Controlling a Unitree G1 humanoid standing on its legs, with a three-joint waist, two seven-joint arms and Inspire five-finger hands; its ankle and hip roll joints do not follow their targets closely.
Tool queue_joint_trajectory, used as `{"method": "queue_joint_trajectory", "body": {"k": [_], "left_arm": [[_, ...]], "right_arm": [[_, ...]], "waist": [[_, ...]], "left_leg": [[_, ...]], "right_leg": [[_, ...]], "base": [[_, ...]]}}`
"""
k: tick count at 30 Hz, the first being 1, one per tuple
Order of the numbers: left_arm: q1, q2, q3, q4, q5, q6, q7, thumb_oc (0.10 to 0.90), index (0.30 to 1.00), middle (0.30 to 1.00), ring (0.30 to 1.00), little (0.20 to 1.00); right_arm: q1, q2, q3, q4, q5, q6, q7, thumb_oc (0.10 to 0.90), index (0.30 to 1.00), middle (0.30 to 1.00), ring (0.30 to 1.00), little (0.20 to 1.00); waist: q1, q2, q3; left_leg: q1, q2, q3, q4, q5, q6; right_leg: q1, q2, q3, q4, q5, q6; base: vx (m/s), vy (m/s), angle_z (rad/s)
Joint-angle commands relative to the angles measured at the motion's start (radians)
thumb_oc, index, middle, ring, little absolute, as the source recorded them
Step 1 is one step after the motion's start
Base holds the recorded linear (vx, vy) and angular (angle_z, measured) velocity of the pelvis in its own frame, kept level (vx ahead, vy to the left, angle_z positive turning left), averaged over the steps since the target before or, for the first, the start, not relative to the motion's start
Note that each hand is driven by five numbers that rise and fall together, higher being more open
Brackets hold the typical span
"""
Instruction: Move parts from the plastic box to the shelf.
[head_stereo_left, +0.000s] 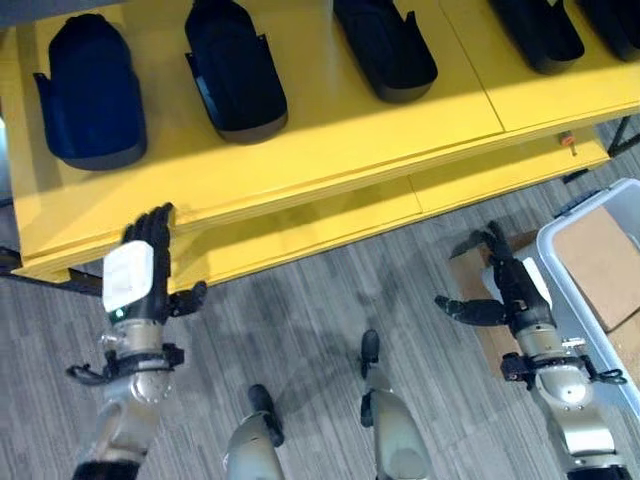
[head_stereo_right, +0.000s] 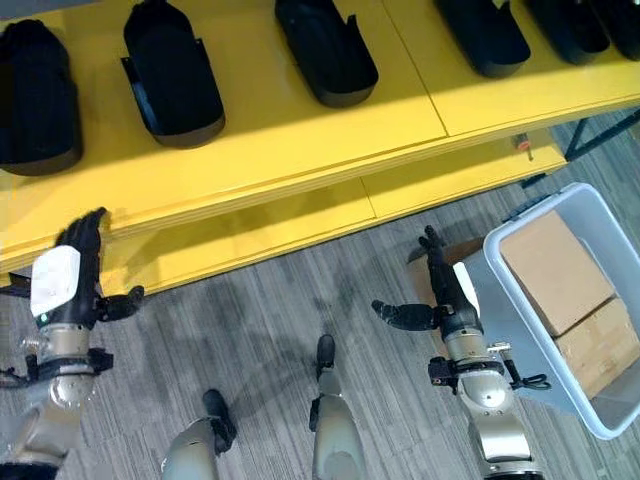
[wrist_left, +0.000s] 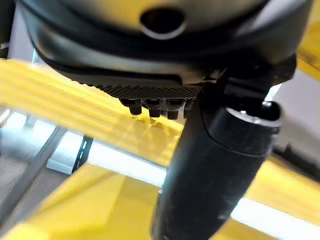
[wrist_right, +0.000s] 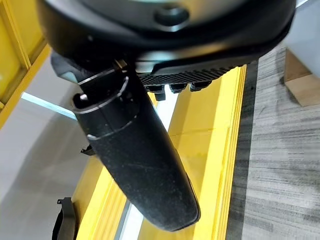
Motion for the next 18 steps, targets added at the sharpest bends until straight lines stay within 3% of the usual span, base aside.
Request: {"method": "queue_joint_trajectory", "body": {"k": [1,2,3,5,6,8,10,15,18], "left_arm": [[-0.012,0.018,0.053,-0.058,-0.331,-0.178,-0.083,0.900,1.000,1.000,1.000,1.000],[-0.010,0.018,0.054,-0.060,-0.333,-0.178,-0.085,0.900,1.000,1.000,1.000,1.000],[0.026,-0.018,0.021,-0.068,-0.509,-0.206,-0.150,0.900,1.000,1.000,1.000,1.000],[0.043,-0.021,0.008,-0.074,-0.564,-0.207,-0.184,0.900,1.000,1.000,1.000,1.000],[0.069,-0.054,-0.035,-0.070,-0.728,-0.218,-0.254,0.900,1.000,1.000,1.000,1.000],[0.084,-0.075,-0.079,-0.057,-0.853,-0.211,-0.308,0.900,1.000,1.000,1.000,1.000],[0.104,-0.076,-0.079,-0.065,-0.864,-0.207,-0.326,0.900,1.000,1.000,1.000,1.000],[0.180,-0.124,-0.149,-0.051,-1.088,-0.173,-0.420,0.900,1.000,1.000,1.000,1.000],[0.194,-0.126,-0.163,-0.054,-1.081,-0.168,-0.430,0.900,1.000,1.000,1.000,1.000]], "right_arm": [[-0.034,-0.043,-0.091,-0.099,0.010,-0.104,-0.011,0.900,1.000,1.000,1.000,1.000],[-0.033,-0.043,-0.091,-0.100,0.010,-0.104,-0.010,0.900,1.000,1.000,1.000,1.000],[-0.016,-0.037,-0.080,-0.109,0.024,-0.108,0.001,0.900,1.000,1.000,1.000,1.000],[-0.005,-0.035,-0.080,-0.113,0.029,-0.110,0.006,0.900,1.000,1.000,1.000,1.000],[0.008,-0.024,-0.073,-0.117,0.037,-0.115,0.014,0.900,1.000,1.000,1.000,1.000],[0.013,-0.015,-0.063,-0.118,0.051,-0.121,0.016,0.900,1.000,1.000,1.000,1.000],[0.029,-0.012,-0.065,-0.126,0.054,-0.122,0.022,0.900,1.000,1.000,1.000,1.000],[0.083,0.029,-0.033,-0.131,0.131,-0.130,0.048,0.900,1.000,1.000,1.000,1.000],[0.095,0.033,-0.019,-0.128,0.130,-0.128,0.048,0.900,1.000,1.000,1.000,1.000]], "waist": [[-0.001,0.025,-0.069],[-0.003,0.023,-0.070],[0.006,0.032,-0.083],[0.007,0.035,-0.090],[0.014,0.043,-0.109],[0.020,0.051,-0.131],[0.020,0.052,-0.143],[0.028,0.068,-0.221],[0.032,0.074,-0.243]], "left_leg": [[0.014,-0.076,-0.090,-0.077,0.015,0.068],[0.013,-0.079,-0.091,-0.080,0.022,0.070],[0.038,-0.076,-0.105,-0.099,0.031,0.067],[0.050,-0.075,-0.109,-0.110,0.036,0.068],[0.076,-0.073,-0.122,-0.139,0.056,0.064],[0.101,-0.066,-0.132,-0.164,0.075,0.059],[0.108,-0.068,-0.136,-0.180,0.084,0.061],[0.182,-0.031,-0.136,-0.271,0.137,0.043],[0.201,-0.020,-0.135,-0.299,0.157,0.036]], "right_leg": [[0.141,-0.058,-0.070,0.068,-0.164,0.066],[0.140,-0.060,-0.071,0.066,-0.160,0.065],[0.167,-0.056,-0.088,0.071,-0.172,0.065],[0.179,-0.054,-0.094,0.070,-0.177,0.065],[0.203,-0.050,-0.115,0.070,-0.185,0.066],[0.232,-0.043,-0.133,0.066,-0.192,0.066],[0.237,-0.042,-0.137,0.060,-0.191,0.064],[0.301,-0.010,-0.158,0.013,-0.196,0.066],[0.315,-0.001,-0.157,0.003,-0.198,0.068]], "base": [[0.01,-0.163,0.29],[0.02,-0.149,0.26],[-0.02,-0.090,0.18],[-0.01,-0.119,0.19],[-0.03,-0.154,0.24],[-0.06,-0.133,0.18],[-0.02,-0.064,0.20],[-0.04,-0.105,0.10],[-0.03,-0.050,-0.03]]}}
